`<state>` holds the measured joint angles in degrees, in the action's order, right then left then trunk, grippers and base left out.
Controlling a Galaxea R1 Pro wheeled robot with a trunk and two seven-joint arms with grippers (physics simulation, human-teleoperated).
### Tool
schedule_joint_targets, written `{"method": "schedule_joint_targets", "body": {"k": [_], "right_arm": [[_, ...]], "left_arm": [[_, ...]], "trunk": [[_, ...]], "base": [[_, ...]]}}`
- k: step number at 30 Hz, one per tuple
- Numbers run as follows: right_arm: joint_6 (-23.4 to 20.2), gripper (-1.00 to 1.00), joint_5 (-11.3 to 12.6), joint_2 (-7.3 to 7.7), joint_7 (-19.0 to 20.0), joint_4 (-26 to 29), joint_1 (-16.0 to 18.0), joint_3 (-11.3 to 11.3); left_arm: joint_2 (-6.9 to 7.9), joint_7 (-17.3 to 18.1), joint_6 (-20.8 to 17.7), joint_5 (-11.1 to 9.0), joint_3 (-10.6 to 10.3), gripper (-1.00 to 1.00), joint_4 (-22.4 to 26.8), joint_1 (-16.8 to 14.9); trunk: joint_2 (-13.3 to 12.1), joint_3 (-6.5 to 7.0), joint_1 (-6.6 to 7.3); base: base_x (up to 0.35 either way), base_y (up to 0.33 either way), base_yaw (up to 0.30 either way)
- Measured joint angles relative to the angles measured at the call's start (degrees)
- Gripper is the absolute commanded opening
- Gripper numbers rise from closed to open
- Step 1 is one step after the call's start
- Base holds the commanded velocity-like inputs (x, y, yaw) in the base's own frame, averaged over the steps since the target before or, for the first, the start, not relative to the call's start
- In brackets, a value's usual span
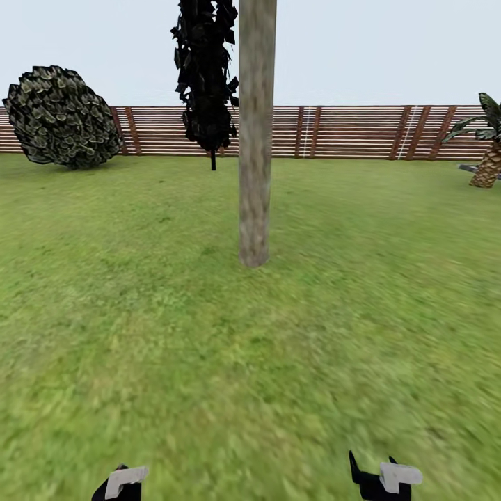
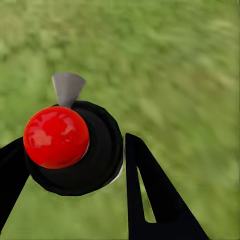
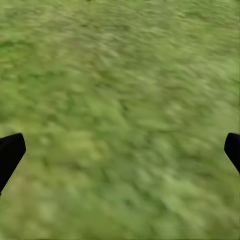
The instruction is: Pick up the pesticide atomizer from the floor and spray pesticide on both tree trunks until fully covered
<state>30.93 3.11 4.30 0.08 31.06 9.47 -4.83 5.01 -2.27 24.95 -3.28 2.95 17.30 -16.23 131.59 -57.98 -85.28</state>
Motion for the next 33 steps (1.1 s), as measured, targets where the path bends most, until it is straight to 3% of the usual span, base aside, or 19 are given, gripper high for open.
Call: {"method": "schedule_joint_targets", "body": {"k": [33], "right_arm": [[0.0,1.00,0.0,0.00,0.0,0.0,0.0,0.0]], "left_arm": [[0.00,0.0,0.0,0.0,0.0,-1.00,0.0,0.0]], "trunk": [[0.0,0.00,0.00]], "base": [[0.338,0.000,0.000]]}}
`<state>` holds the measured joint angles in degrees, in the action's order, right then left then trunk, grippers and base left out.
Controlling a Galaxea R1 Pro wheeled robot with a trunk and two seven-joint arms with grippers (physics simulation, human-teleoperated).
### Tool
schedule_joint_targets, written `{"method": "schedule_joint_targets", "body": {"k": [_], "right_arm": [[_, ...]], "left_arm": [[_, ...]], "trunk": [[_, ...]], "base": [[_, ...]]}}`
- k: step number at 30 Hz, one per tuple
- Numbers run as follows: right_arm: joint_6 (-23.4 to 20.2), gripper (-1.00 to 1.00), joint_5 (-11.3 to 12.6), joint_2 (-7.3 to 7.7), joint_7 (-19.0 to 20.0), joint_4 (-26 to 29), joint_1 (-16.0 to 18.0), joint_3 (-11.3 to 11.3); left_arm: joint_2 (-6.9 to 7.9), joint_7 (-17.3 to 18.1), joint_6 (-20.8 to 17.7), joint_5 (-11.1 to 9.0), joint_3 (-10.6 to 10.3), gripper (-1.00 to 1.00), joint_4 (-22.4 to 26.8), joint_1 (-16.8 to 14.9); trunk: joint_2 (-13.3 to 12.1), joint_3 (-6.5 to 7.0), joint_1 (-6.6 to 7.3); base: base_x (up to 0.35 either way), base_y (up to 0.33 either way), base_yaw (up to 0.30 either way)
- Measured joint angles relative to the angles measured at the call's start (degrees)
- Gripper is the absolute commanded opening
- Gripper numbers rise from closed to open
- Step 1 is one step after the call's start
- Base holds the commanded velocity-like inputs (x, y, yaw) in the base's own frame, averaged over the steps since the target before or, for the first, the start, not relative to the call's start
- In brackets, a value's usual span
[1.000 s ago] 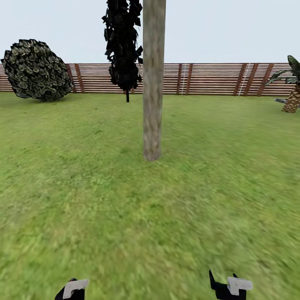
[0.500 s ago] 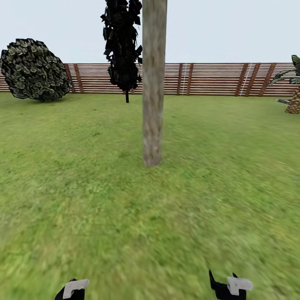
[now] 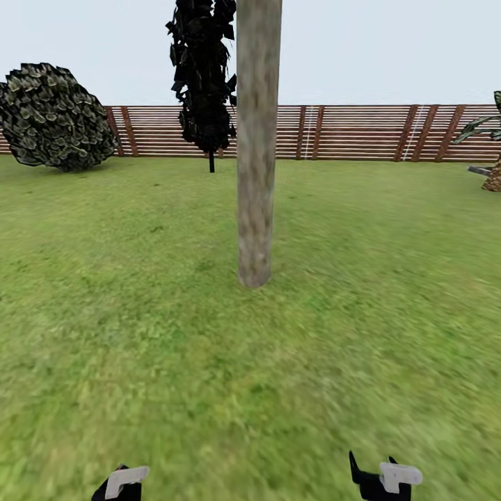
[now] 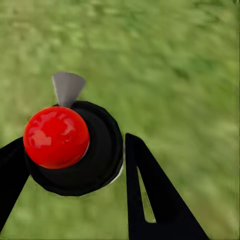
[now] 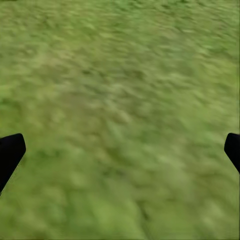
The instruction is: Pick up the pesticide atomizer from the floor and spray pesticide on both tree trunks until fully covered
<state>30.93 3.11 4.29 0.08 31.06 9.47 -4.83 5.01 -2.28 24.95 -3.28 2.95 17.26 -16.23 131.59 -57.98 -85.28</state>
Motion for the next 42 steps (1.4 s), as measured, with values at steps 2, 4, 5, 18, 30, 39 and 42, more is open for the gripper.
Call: {"method": "schedule_joint_targets", "body": {"k": [2,4,5,18,30,39,42], "right_arm": [[0.0,1.00,0.0,0.00,0.0,0.0,0.0,0.0],[0.0,1.00,0.0,0.00,0.0,0.0,0.0,0.0],[0.0,1.00,0.0,0.00,0.0,0.0,0.0,0.0],[0.0,1.00,0.0,0.00,0.0,0.0,0.0,0.0],[0.0,1.00,0.0,0.00,0.0,0.0,0.0,0.0],[0.0,1.00,0.0,0.00,0.0,0.0,0.0,0.0],[0.0,1.00,0.0,0.00,0.0,0.0,0.0,0.0]], "left_arm": [[0.00,0.0,0.0,0.0,0.0,-1.00,0.0,0.0],[0.00,0.0,0.0,0.0,0.0,-1.00,0.0,0.0],[0.00,0.0,0.0,0.0,0.0,-1.00,0.0,0.0],[0.00,0.0,0.0,0.0,0.0,-1.00,0.0,0.0],[0.00,0.0,0.0,0.0,0.0,-1.00,0.0,0.0],[0.00,0.0,0.0,0.0,0.0,-1.00,0.1,0.0],[0.00,0.0,0.0,0.0,0.0,-1.00,0.1,0.0]], "trunk": [[0.0,0.00,0.00],[0.0,0.00,0.00],[0.0,0.00,0.00],[0.0,0.00,0.00],[0.0,0.00,0.00],[0.0,0.00,0.00],[0.0,0.00,0.00]], "base": [[0.338,0.000,0.000],[0.338,0.000,0.000],[0.338,0.000,0.000],[0.338,0.000,0.000],[0.338,0.000,0.062],[0.338,0.004,-0.150],[0.338,0.063,-0.055]]}}
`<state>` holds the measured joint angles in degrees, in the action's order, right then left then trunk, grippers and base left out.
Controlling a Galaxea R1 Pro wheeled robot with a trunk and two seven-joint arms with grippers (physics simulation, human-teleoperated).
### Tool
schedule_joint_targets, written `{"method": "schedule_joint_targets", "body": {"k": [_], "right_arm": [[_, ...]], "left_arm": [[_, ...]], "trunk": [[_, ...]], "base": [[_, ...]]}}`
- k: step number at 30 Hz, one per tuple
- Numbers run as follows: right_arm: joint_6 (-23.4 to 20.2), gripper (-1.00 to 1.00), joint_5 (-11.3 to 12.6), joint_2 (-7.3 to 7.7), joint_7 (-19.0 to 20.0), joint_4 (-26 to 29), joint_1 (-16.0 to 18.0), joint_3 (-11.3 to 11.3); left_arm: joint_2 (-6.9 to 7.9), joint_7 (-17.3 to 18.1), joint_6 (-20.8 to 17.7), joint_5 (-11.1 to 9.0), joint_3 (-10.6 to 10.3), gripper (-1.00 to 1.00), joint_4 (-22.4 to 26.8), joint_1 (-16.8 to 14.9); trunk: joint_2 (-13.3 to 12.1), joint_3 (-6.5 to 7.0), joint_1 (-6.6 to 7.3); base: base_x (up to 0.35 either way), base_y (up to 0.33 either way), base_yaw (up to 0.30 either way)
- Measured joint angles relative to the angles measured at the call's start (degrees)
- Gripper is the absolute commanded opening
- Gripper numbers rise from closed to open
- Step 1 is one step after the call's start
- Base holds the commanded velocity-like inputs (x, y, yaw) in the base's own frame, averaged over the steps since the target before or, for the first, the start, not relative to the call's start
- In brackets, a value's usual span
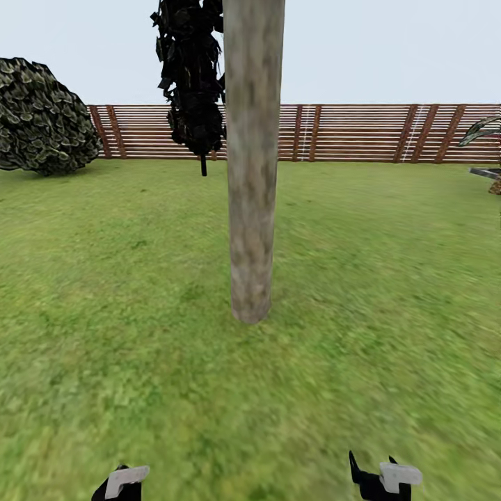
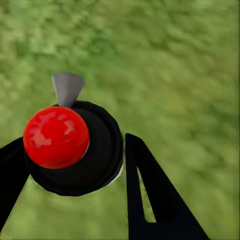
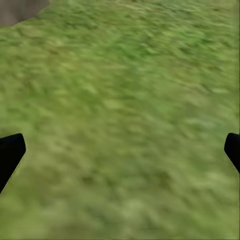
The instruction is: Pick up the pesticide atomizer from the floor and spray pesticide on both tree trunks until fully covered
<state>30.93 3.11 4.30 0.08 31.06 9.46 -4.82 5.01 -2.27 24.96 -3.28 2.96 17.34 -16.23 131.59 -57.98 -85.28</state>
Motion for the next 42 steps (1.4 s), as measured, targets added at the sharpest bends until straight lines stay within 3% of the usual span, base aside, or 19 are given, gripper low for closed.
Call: {"method": "schedule_joint_targets", "body": {"k": [28,30,32,34,35,37,38,39,40,42], "right_arm": [[0.0,1.00,0.0,0.13,0.0,0.0,0.0,-0.1],[-0.1,1.00,-0.9,0.59,0.2,0.2,0.0,0.1],[-0.2,1.00,-4.2,0.69,0.3,0.4,-0.1,0.3],[-0.3,1.00,-10.5,0.71,0.4,0.5,0.5,0.6],[-0.5,1.00,-21.2,0.55,4.5,0.6,3.9,0.7],[-0.7,1.00,-23.7,0.53,8.8,0.5,6.6,0.6],[-2.2,1.00,-25.2,0.58,16.6,0.5,9.7,0.6],[-2.8,1.00,-25.4,0.60,18.1,0.5,10.5,0.6],[-4.6,1.00,-26.0,0.64,21.5,0.6,12.1,0.6],[-6.1,1.00,-27.2,0.66,24.2,0.7,13.8,0.6]], "left_arm": [[0.00,0.1,0.0,0.2,-0.1,-1.00,0.0,0.0],[0.08,0.7,-0.1,1.7,-1.3,-1.00,0.1,-0.1],[0.18,1.2,-0.3,4.7,-2.9,-1.00,0.1,-0.4],[0.35,3.1,-0.5,8.3,-3.9,-1.00,0.1,-0.7],[2.16,11.8,-0.7,11.6,-4.3,-1.00,0.5,-1.0],[3.42,16.6,-0.8,11.8,-4.2,-1.00,0.9,-1.2],[5.59,24.0,-1.1,12.3,-4.2,-1.00,1.9,-2.8],[6.08,25.6,-1.2,12.8,-4.2,-1.00,2.1,-3.3],[7.03,29.6,-1.7,14.2,-4.3,-1.00,2.3,-4.7],[7.70,33.4,-2.6,16.7,-4.3,-1.00,2.5,-6.1]], "trunk": [[0.0,0.00,-0.01],[0.0,0.00,-0.02],[0.0,0.00,-0.03],[0.0,0.00,-0.03],[0.0,0.01,-0.04],[0.0,0.01,-0.03],[0.0,0.01,-0.03],[0.0,0.01,-0.03],[0.0,0.02,-0.03],[0.0,0.01,-0.03]], "base": [[0.328,-0.014,-0.002],[0.130,-0.004,0.000],[0.045,-0.001,0.000],[0.011,0.000,0.000],[0.003,0.000,0.000],[0.001,0.000,0.000],[0.000,0.000,0.000],[0.000,0.000,0.000],[0.000,0.000,0.000],[0.000,0.000,0.000]]}}
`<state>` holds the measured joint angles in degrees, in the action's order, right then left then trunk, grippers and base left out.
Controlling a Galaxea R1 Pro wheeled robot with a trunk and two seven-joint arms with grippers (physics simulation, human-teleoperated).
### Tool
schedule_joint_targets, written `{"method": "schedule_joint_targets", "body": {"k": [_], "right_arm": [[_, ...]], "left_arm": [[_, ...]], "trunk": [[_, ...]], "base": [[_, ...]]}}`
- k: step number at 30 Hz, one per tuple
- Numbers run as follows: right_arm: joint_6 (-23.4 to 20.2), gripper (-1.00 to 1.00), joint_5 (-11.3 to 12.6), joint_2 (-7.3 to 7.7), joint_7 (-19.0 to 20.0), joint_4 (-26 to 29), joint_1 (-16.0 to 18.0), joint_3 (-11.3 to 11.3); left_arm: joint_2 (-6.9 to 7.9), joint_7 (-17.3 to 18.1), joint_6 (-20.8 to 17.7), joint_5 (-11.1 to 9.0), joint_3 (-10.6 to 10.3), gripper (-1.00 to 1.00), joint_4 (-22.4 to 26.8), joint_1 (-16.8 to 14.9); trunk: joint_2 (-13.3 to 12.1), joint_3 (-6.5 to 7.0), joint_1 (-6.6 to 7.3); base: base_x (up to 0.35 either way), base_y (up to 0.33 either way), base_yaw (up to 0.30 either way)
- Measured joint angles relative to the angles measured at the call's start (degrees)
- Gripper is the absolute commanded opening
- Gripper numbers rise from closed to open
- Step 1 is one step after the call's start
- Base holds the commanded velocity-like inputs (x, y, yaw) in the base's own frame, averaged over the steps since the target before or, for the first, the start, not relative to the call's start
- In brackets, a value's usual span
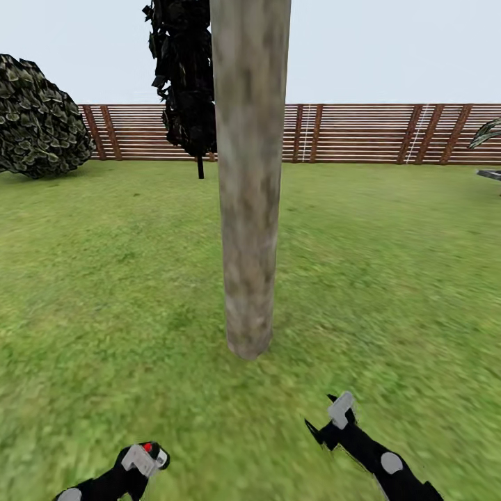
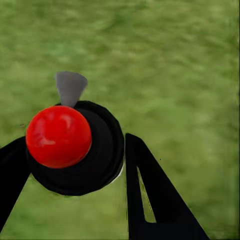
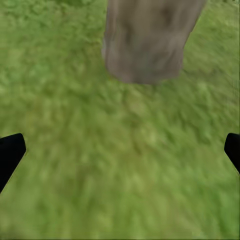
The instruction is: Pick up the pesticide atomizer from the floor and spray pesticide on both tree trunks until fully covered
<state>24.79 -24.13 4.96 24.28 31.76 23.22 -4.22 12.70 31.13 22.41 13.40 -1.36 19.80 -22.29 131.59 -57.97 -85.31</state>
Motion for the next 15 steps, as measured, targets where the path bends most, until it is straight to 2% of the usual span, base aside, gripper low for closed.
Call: {"method": "schedule_joint_targets", "body": {"k": [1,3,4,5,6,7,9,10,11,15], "right_arm": [[-1.0,1.00,-2.0,-0.04,2.3,0.0,1.7,0.0],[-1.9,1.00,-5.8,-0.29,5.9,0.0,3.8,0.1],[-2.3,1.00,-9.8,-0.67,10.2,-0.1,5.1,0.1],[-2.5,1.00,-11.6,-1.09,12.6,0.0,5.5,0.1],[-2.5,1.00,-13.1,-1.81,15.5,0.0,5.8,0.1],[-2.5,1.00,-13.8,-2.35,16.8,0.0,6.1,0.1],[-2.6,1.00,-14.4,-3.27,18.0,0.0,6.3,0.0],[-2.6,1.00,-14.7,-3.99,18.5,0.0,6.5,0.0],[-2.6,-1.00,-14.9,-4.29,18.8,0.0,6.5,0.0],[-2.5,-1.00,-15.4,-4.79,19.1,-0.1,6.6,0.0]], "left_arm": [[0.34,3.2,-1.3,2.9,0.0,-1.00,0.0,-1.2],[0.47,6.8,-3.5,7.6,-0.1,-1.00,0.1,-2.4],[0.28,9.5,-5.5,12.3,0.0,-1.00,0.1,-3.4],[0.11,10.8,-6.4,14.6,0.1,-1.00,0.2,-4.0],[-0.12,12.4,-7.4,17.7,0.1,-1.00,0.2,-4.7],[-0.33,13.2,-8.0,19.4,0.1,-1.00,0.3,-5.1],[-0.75,14.1,-9.0,21.5,0.1,-1.00,0.7,-5.6],[-1.13,15.0,-10.6,23.4,0.1,-1.00,1.5,-5.9],[-1.29,15.8,-12.1,24.7,0.0,-1.00,2.2,-6.0],[-1.64,19.1,-15.7,28.7,0.1,-1.00,5.4,-6.3]], "trunk": [[0.0,0.00,0.00],[0.0,0.00,0.00],[0.0,0.00,0.00],[0.0,-0.01,0.00],[0.0,-0.01,0.00],[0.0,-0.01,0.00],[0.0,0.00,0.00],[0.0,0.00,0.00],[0.0,-0.01,0.00],[0.0,0.00,0.00]], "base": [[0.000,0.000,0.000],[0.000,0.000,0.000],[0.000,0.000,0.000],[0.000,0.000,0.000],[0.000,0.000,0.000],[0.000,0.000,0.000],[0.000,0.000,0.000],[0.000,0.000,0.000],[0.000,0.000,0.000],[0.000,0.000,0.000]]}}
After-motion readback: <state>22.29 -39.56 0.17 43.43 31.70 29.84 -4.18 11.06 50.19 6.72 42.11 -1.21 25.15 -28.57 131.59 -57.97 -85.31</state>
